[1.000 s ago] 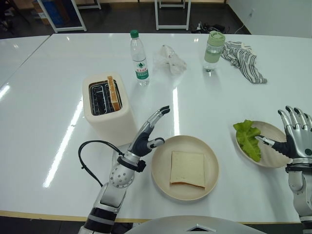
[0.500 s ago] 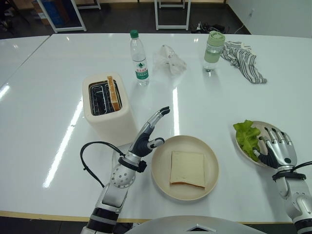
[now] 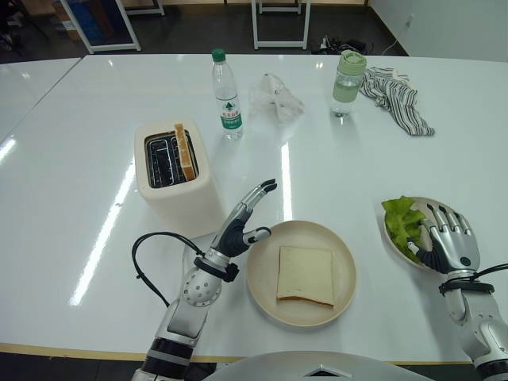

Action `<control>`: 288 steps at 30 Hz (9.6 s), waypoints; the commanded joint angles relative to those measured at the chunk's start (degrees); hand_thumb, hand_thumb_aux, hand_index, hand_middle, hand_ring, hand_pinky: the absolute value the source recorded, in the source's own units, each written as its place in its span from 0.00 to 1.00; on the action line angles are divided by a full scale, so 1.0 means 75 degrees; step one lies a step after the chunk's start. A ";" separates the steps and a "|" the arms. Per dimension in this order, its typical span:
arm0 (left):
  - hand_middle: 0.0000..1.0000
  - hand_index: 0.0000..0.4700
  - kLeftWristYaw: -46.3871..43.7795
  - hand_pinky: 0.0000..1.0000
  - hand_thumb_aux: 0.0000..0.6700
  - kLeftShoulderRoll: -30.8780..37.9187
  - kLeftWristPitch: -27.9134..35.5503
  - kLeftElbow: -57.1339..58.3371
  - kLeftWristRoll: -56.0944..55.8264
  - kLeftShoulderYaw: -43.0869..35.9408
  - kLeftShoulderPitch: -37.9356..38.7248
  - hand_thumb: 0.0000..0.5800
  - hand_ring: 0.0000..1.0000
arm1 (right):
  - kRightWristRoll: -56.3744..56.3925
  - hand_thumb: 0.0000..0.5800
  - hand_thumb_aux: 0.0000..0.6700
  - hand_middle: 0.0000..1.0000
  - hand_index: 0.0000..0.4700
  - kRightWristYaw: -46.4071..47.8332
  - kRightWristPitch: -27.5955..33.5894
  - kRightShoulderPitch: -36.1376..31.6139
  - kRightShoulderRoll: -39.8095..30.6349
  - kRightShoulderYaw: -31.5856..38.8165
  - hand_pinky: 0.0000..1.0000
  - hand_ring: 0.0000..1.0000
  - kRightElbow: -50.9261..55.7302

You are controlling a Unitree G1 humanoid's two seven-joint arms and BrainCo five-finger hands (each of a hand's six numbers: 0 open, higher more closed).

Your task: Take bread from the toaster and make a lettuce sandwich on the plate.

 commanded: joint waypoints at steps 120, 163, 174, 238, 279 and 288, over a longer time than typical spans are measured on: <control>0.00 0.00 0.1246 0.00 0.00 0.0248 0.1239 -0.1902 0.2430 0.1733 -0.0512 0.00 0.00 | 0.6827 0.00 0.00 0.00 0.00 0.1808 -0.2984 0.1249 0.1690 -0.0079 0.00 0.00 -0.3476; 0.00 0.65 0.0471 0.00 0.65 0.1059 0.5614 -0.0528 0.4387 0.1666 -0.1530 0.88 0.00 | 0.5626 0.00 0.00 0.00 0.00 0.2388 -0.2885 0.1298 0.3044 -0.0432 0.00 0.00 -0.2896; 0.00 1.00 0.1108 0.00 1.00 0.1061 0.5288 -0.0998 0.4088 0.1779 -0.1521 1.00 0.00 | 0.5521 0.00 0.00 0.00 0.00 0.2418 -0.2901 0.1313 0.3136 -0.0465 0.00 0.00 -0.2851; 1.00 1.00 -0.4392 1.00 1.00 0.1407 0.5197 -0.0587 -0.3273 -0.0854 -0.2054 1.00 1.00 | 0.5400 0.00 0.00 0.00 0.00 0.2372 -0.2870 0.1238 0.3245 -0.0939 0.00 0.00 -0.2140; 1.00 1.00 -0.4675 1.00 1.00 0.0950 0.5191 0.0603 -0.2653 -0.0908 -0.2053 1.00 1.00 | -0.2279 0.00 0.00 0.00 0.00 0.1309 -0.3706 0.1686 0.1809 0.2279 0.00 0.00 -0.3119; 1.00 1.00 -0.4659 1.00 1.00 0.0914 0.5173 0.0654 -0.2569 -0.0857 -0.2065 1.00 1.00 | -0.2503 0.00 0.00 0.00 0.00 0.2057 -0.3043 0.1704 0.1220 0.2968 0.00 0.00 -0.2494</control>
